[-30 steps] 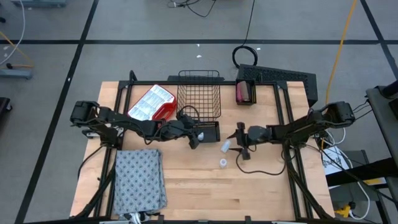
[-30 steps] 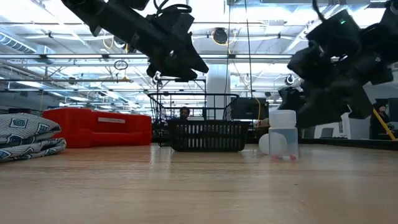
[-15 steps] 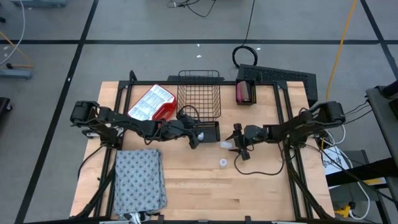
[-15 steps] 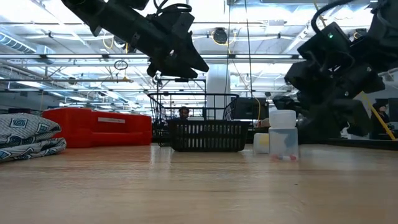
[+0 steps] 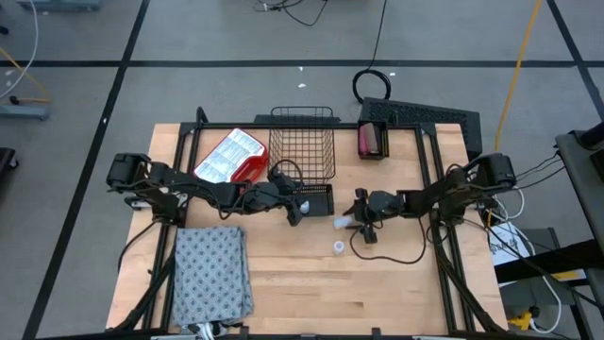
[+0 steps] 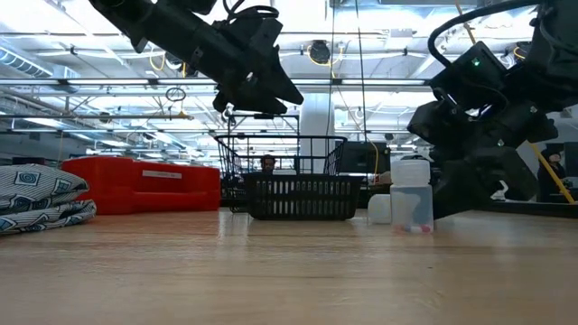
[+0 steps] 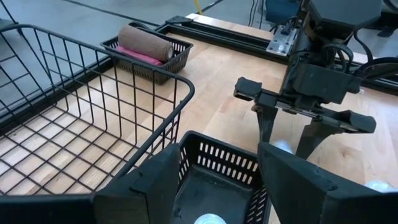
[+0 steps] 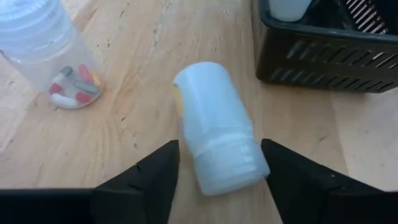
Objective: Pick & place medical supplies in basket/bin
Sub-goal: Put the top white pill bottle into the bottom black bin
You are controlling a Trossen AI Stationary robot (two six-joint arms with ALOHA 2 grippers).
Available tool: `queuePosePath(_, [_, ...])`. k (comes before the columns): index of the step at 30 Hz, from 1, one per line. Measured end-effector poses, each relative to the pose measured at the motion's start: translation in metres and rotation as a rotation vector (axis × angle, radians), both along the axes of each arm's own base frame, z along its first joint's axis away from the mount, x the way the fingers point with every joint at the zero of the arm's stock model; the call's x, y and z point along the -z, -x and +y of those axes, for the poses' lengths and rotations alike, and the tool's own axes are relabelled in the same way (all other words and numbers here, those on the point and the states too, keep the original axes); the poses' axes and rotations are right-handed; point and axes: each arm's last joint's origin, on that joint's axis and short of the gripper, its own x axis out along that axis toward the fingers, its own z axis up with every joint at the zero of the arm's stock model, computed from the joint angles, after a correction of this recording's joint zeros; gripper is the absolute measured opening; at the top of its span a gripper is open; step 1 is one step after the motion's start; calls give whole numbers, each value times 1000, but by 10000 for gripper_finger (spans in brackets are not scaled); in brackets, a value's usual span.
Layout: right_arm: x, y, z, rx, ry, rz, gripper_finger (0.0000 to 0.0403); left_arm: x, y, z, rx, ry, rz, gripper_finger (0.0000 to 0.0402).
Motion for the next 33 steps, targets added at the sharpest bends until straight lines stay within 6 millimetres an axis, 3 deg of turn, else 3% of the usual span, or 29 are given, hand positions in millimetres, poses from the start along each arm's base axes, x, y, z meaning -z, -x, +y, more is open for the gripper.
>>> queuePosePath(6, [-1, -1, 0, 5, 0, -14, 123, 0, 0, 0, -3, 8, -3, 225])
queuePosePath(13, [-5, 0, 0, 3, -2, -24, 123, 0, 0, 0, 4, 26, -7, 225])
queuePosePath(17, [-16, 3, 0, 5, 0, -45, 123, -1, -2, -1, 93, 111, 0, 225])
queuePosePath(22, [-37, 8, -1, 49, 7, -122, 123, -22, -11, -2, 153, 134, 85, 225])
queuePosePath(27, [-59, 11, -2, 75, 33, -239, 123, -51, -21, -6, 214, 25, 49, 225])
queuePosePath(33, [-72, 14, -2, 79, 24, -318, 123, -54, -26, -6, 229, -15, 9, 225])
